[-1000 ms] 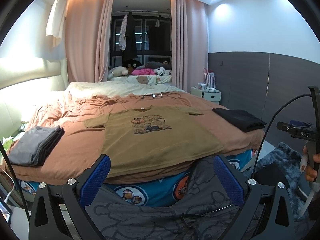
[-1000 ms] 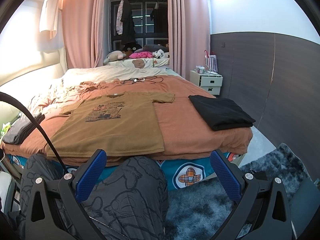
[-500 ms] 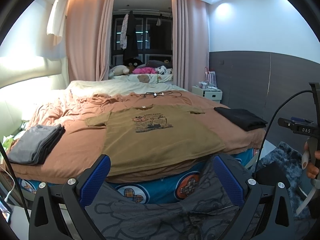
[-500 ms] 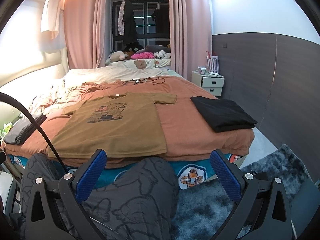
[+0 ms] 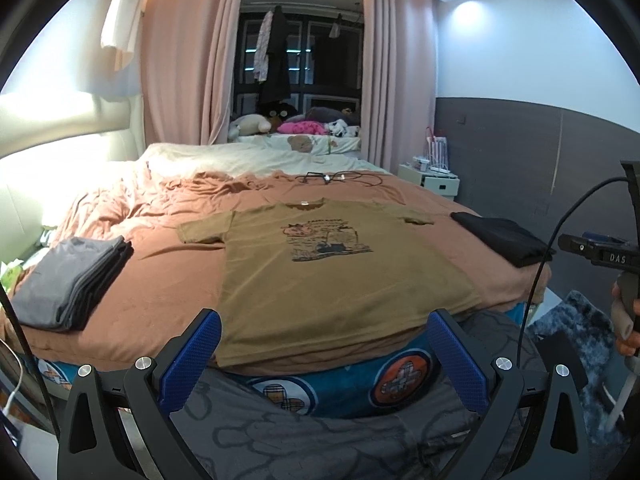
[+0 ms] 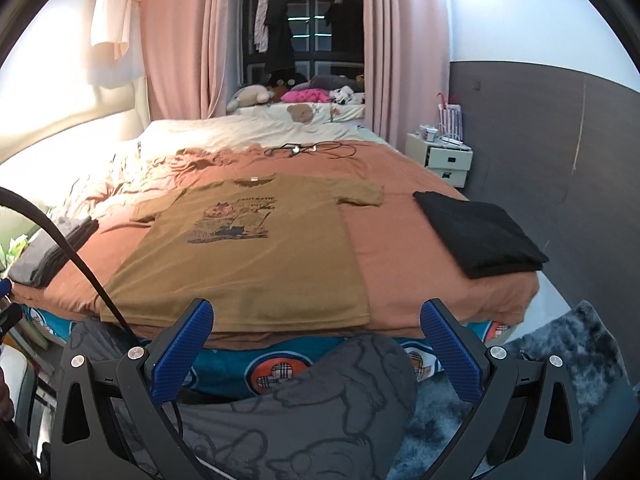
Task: Fold small clothes
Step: 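Move the left gripper to the sleeve hem of the brown T-shirt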
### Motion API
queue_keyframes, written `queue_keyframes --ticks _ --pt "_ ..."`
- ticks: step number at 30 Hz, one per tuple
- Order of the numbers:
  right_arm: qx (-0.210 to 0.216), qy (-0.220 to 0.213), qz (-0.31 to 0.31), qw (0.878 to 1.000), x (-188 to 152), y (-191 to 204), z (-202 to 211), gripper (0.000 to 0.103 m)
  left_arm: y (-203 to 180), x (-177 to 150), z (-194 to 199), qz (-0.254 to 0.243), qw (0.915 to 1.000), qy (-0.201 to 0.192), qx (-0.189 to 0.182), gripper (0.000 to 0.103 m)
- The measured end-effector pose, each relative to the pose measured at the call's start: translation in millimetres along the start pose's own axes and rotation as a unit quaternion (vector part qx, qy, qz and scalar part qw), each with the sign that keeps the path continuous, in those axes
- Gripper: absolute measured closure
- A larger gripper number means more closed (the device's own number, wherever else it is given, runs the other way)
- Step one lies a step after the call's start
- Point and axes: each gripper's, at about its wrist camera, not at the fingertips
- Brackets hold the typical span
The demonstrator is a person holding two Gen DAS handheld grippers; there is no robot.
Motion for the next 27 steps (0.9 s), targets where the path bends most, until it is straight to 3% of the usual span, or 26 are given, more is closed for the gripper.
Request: queue_keyframes --ticks 8,27 --pt "0.045 -0.002 0.006 0.999 22 1 -40 0.000 29 14 -32 0.018 0.9994 0.008 0.028 0.000" --pt "0.087 0.012 0.014 0.996 65 -3 -149 0.000 104 39 -122 0.056 0.9930 0.056 0.088 0.000"
Point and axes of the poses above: each gripper's, at about its wrist camera, not at the fingertips, and z roughly against the way its jaws point, y to its left, x to its top, and after that the axes turned 1 degree about z, right-handed
